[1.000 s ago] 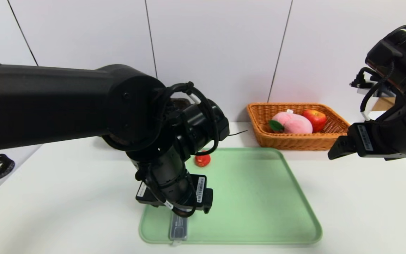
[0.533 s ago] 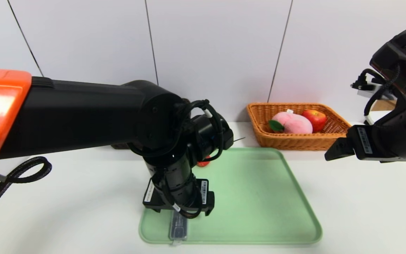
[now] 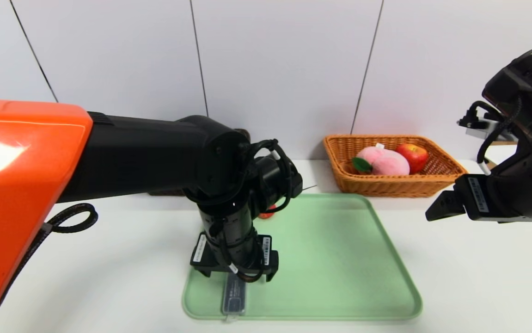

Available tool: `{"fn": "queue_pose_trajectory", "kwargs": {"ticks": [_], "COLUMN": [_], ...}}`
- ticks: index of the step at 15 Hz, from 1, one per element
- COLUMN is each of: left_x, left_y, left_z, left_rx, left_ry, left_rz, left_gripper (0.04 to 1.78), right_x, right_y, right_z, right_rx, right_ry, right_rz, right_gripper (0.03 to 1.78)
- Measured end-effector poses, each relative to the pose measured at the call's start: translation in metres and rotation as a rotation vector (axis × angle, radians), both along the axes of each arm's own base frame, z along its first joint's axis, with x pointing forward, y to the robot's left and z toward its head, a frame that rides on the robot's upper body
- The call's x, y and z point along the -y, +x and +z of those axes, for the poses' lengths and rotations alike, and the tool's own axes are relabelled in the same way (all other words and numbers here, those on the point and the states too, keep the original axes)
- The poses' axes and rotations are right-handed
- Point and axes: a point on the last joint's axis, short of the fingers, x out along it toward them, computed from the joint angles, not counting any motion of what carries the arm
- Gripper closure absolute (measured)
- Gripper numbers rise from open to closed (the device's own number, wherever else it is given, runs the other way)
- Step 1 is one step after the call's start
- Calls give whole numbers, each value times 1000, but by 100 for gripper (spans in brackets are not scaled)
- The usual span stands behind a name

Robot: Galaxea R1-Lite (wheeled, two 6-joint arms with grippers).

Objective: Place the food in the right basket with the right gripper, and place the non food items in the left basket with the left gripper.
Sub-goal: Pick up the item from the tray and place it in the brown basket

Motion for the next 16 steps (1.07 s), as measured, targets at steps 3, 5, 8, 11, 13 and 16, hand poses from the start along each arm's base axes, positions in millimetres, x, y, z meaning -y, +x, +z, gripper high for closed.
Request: {"fn": "queue_pose_trajectory", "kwargs": {"ticks": [3,5,8,11,13,16], "left_x": [2,3,2,3,3,3], "left_y": [6,11,14,14,14,14], "left_z": [-6,-9,-12,-13,-15,-17], "left_rx": [1,8,4,-20,-28,-32], "left_ry": [-3,-11,-8,-26,-23,-17], "left_rz": [2,11,11,5,4,5], "left_gripper": [13,13,13,51,78,107], "right_x": [0,-1,-2,-2,-2,-3], "right_y": [1,2,3,4,4,4], "right_z": [-2,-3,-4,-5,-5,-5], "right_rx": [0,-2,-8,-10,-11,-15], "right_ry": [2,15,16,15,16,27], "right_rz": [1,7,9,10,11,17], "right_gripper": [11,11,11,11,11,11]}}
